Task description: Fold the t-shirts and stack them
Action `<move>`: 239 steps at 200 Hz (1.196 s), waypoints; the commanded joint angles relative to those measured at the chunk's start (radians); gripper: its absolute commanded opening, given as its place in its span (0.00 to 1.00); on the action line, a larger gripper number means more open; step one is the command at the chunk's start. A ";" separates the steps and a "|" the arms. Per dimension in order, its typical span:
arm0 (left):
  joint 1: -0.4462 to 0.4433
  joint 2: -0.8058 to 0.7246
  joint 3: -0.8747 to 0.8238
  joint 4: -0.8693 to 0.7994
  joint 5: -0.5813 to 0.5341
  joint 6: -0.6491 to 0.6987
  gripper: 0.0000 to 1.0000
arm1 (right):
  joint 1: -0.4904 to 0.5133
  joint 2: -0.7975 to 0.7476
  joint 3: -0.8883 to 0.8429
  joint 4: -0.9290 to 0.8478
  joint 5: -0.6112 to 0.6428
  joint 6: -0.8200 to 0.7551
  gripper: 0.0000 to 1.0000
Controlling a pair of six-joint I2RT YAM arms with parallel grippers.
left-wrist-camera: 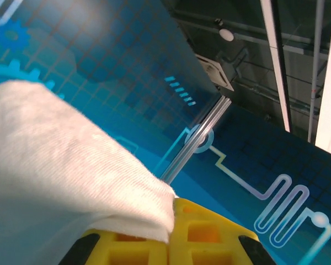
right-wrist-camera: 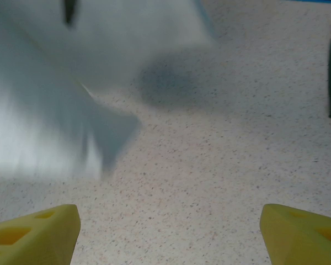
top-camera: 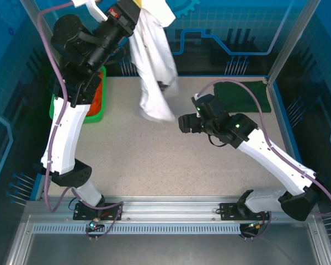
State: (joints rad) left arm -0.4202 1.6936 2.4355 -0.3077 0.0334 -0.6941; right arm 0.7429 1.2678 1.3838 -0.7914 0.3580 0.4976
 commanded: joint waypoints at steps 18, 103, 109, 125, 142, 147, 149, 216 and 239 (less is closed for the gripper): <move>0.025 0.198 -0.035 -0.210 -0.052 -0.173 0.00 | -0.070 -0.006 -0.028 -0.040 0.104 0.068 0.87; 0.153 0.447 -0.190 -0.638 -0.010 -0.041 0.88 | -0.321 0.088 -0.126 -0.210 -0.106 0.201 0.86; 0.156 0.412 -0.267 -0.610 -0.004 -0.047 0.88 | -0.347 0.076 -0.163 -0.195 -0.136 0.207 0.86; 0.155 0.337 -0.432 -0.577 0.003 -0.059 0.87 | -0.412 0.051 -0.256 -0.169 -0.195 0.230 0.86; 0.145 0.260 -0.609 -0.549 0.011 -0.085 0.84 | -0.470 0.037 -0.341 -0.146 -0.247 0.242 0.86; 0.141 0.231 -0.664 -0.535 0.013 -0.100 0.84 | -0.484 0.036 -0.361 -0.141 -0.261 0.245 0.86; 0.138 0.219 -0.688 -0.528 0.013 -0.106 0.83 | -0.491 0.036 -0.368 -0.139 -0.265 0.246 0.85; 0.041 0.011 -1.249 -0.277 0.148 -0.275 0.87 | -0.578 0.123 -0.539 -0.059 -0.462 0.255 0.85; 0.029 0.062 -1.287 -0.233 0.171 -0.277 0.87 | -0.574 0.184 -0.563 -0.042 -0.509 0.267 0.84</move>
State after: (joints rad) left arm -0.3843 1.7168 1.1767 -0.6388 0.1383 -0.9375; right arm 0.1757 1.4006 0.8532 -0.8616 -0.0486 0.7418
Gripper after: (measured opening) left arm 0.871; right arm 0.846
